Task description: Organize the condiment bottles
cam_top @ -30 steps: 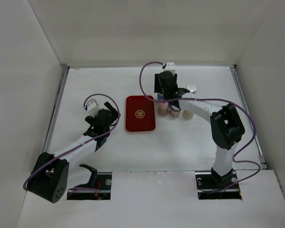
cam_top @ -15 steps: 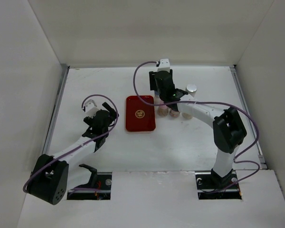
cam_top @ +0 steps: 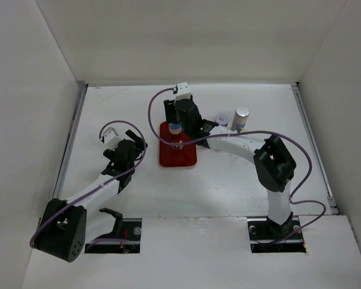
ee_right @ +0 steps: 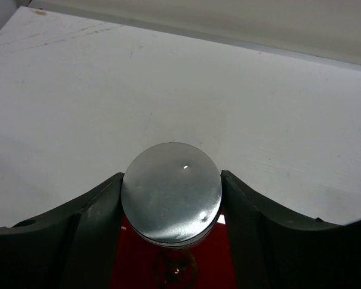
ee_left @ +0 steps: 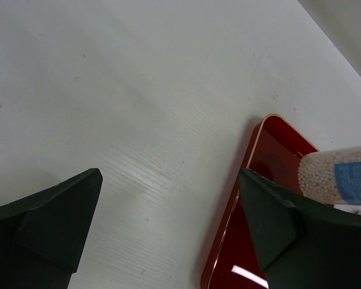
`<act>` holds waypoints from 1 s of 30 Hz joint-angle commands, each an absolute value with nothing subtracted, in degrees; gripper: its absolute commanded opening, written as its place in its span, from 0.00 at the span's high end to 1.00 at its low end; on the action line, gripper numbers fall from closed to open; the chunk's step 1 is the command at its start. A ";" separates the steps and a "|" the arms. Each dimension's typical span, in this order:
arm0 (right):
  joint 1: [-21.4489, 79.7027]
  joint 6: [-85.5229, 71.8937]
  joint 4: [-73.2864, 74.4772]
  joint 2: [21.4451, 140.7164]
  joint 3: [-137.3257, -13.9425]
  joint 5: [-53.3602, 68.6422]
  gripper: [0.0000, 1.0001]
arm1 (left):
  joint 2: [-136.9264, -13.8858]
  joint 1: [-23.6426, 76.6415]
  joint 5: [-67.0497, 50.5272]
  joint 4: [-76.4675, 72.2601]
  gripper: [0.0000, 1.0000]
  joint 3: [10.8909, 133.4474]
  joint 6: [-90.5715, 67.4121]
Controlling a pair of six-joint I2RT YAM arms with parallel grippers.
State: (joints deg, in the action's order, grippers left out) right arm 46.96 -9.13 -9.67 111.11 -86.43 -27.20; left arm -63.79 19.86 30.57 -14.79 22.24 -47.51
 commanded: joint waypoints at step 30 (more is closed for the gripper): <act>47.85 -13.98 -16.52 105.05 -85.36 -22.68 0.13 | -63.20 18.41 28.13 -17.84 0.00 21.27 -48.69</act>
